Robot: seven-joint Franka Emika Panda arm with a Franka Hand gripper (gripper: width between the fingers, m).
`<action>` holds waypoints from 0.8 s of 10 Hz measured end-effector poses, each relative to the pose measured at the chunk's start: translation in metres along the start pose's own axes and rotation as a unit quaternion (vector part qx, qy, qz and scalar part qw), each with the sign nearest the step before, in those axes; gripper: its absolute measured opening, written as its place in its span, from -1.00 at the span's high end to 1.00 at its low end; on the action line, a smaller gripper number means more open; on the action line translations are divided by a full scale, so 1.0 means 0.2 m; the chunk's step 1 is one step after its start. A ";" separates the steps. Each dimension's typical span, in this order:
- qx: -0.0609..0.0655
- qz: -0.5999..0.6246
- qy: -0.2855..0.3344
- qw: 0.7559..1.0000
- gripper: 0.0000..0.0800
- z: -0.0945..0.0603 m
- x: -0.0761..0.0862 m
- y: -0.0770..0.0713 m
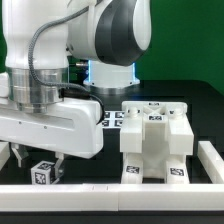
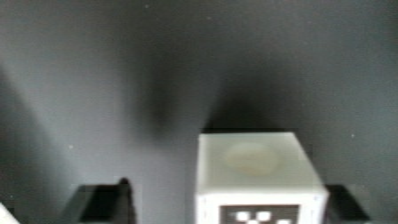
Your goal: Assemble chair
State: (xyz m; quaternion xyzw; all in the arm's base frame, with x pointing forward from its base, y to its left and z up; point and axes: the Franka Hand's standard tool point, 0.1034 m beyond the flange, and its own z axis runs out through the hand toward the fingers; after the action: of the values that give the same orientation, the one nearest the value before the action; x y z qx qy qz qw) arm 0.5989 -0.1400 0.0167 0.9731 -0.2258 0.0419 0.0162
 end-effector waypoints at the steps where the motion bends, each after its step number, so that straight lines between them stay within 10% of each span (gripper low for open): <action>1: 0.000 0.000 0.000 1.000 0.31 0.00 0.00 0.00; 8: 0.009 0.035 0.000 0.999 0.29 -0.20 -0.27 0.17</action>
Offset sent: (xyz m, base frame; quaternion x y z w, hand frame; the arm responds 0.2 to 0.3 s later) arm -0.0475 -0.0083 0.0098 0.0373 -0.0220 -0.0045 0.9991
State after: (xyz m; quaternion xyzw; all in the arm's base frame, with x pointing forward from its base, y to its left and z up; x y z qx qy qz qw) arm 0.5326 -0.1440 0.0523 0.9648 -0.2591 0.0443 0.0058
